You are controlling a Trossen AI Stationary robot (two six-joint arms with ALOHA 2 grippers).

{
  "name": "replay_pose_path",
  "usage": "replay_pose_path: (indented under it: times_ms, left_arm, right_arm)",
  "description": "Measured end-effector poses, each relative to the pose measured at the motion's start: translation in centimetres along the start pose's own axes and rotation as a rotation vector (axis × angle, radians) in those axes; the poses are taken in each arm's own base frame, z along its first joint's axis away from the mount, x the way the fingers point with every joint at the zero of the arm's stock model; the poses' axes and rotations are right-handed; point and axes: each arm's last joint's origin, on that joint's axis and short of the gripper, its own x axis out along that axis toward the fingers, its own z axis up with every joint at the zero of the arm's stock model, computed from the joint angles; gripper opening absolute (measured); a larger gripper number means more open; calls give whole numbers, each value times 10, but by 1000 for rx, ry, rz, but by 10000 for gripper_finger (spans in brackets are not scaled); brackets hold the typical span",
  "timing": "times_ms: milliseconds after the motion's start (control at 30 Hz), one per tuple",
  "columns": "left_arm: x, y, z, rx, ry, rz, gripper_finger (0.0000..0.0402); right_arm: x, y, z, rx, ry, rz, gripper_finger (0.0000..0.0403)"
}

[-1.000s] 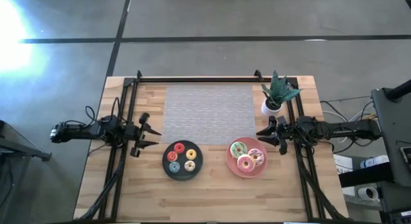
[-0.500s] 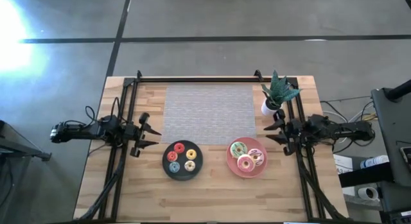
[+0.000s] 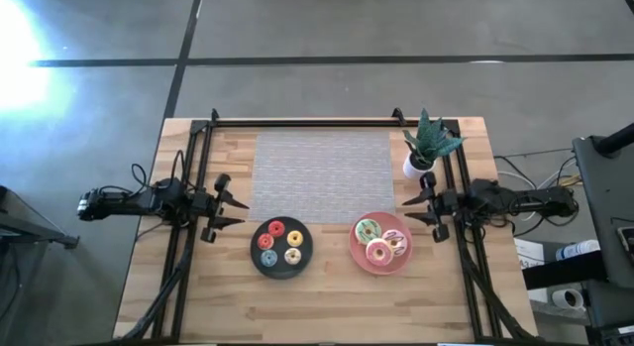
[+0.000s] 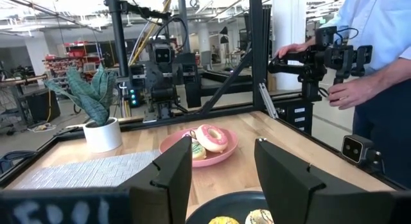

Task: Pick & Place donuts
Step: Return to Home Position

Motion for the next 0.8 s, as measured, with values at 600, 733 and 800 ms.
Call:
replay_pose_path:
  times_ms: [600,733,800]
  left_arm:
    - [0,0,0,0,0,0,144]
    - [0,0,0,0,0,0,144]
    - [0,0,0,0,0,0,144]
  right_arm:
    - [0,-1,-4,27,37,-31,127]
    - [1,-1,-4,28,46,-30,121]
    - [1,-1,-4,28,46,-30,119]
